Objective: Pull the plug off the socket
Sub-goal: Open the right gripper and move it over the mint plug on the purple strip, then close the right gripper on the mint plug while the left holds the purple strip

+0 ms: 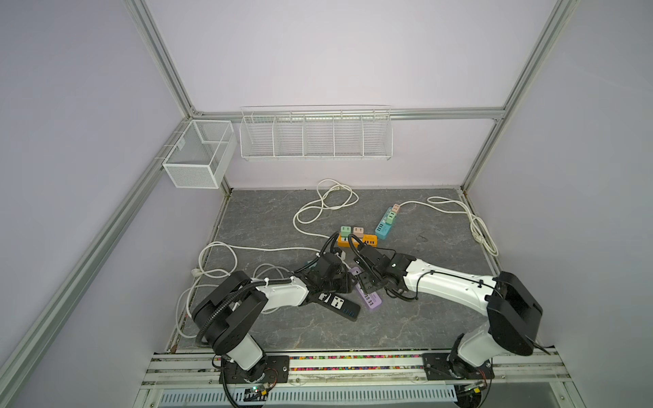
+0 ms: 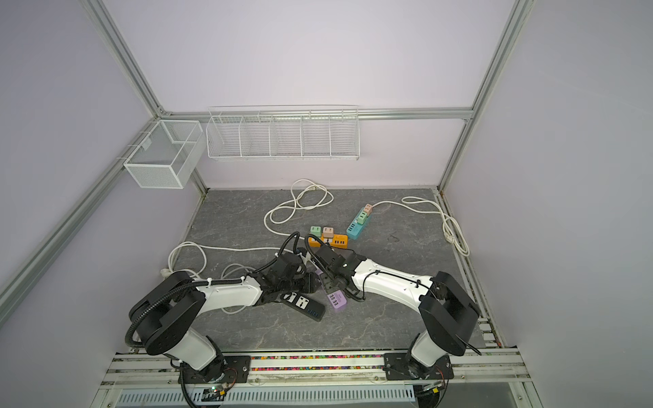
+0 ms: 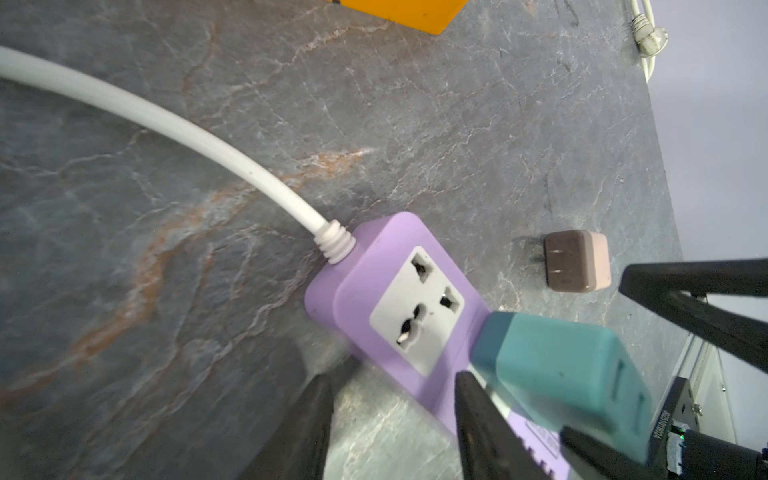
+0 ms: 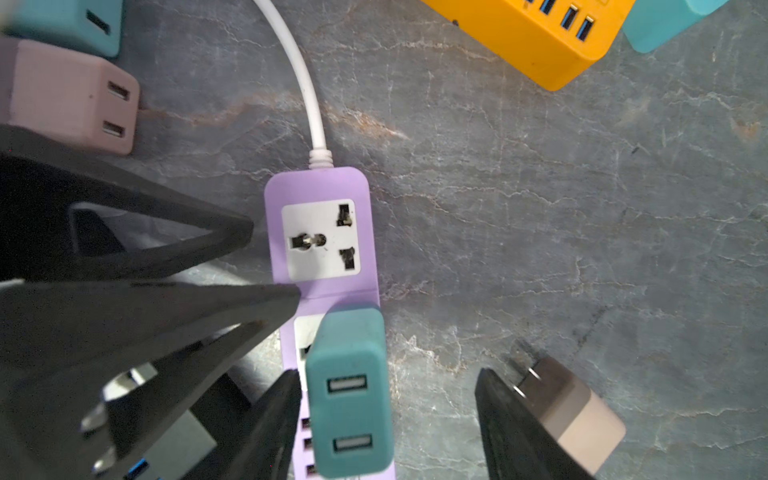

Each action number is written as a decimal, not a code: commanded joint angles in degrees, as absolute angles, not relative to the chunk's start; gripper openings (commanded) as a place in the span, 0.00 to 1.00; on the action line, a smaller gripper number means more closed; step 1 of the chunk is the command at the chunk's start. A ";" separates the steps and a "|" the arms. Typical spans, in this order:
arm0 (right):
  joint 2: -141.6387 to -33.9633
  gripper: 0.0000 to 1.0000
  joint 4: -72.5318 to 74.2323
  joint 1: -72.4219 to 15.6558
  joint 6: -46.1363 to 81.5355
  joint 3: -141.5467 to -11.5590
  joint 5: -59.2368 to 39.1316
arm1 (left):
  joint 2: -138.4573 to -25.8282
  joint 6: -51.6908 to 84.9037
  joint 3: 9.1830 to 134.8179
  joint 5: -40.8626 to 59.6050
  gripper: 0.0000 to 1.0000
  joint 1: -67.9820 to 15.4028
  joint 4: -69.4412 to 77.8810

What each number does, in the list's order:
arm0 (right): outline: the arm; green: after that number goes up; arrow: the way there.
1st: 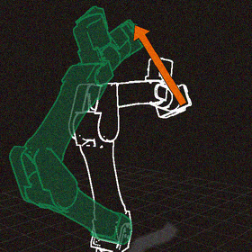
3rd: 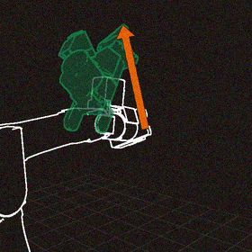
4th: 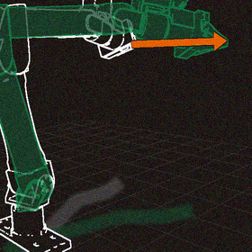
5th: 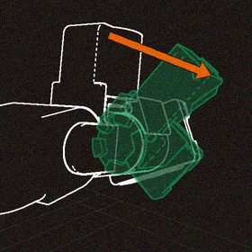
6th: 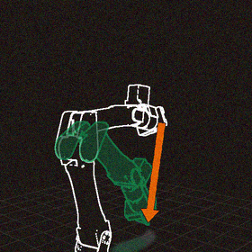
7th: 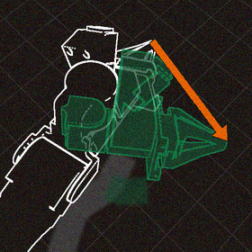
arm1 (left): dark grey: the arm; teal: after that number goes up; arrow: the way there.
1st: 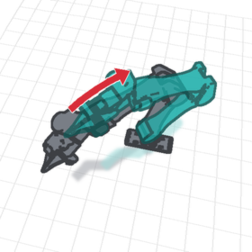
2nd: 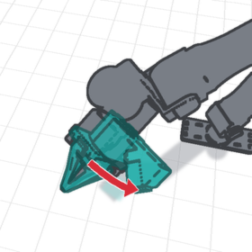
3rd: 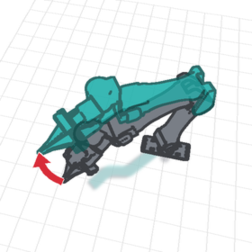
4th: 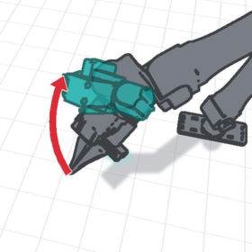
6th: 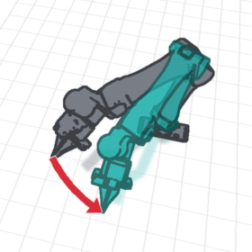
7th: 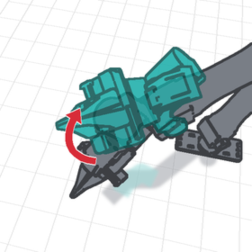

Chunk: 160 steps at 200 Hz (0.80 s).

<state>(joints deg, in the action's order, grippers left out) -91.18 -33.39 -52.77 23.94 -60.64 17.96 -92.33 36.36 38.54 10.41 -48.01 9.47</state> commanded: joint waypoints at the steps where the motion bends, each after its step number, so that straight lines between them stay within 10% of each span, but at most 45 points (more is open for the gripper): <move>1: -92.69 0.65 -32.29 -53.16 23.68 -61.88 18.44 | -93.46 35.95 40.60 11.14 0.49 -47.89 8.48; 160: -95.71 0.43 -28.80 -53.09 25.58 -58.78 16.97 | -95.74 36.88 41.91 8.99 0.50 -47.84 5.01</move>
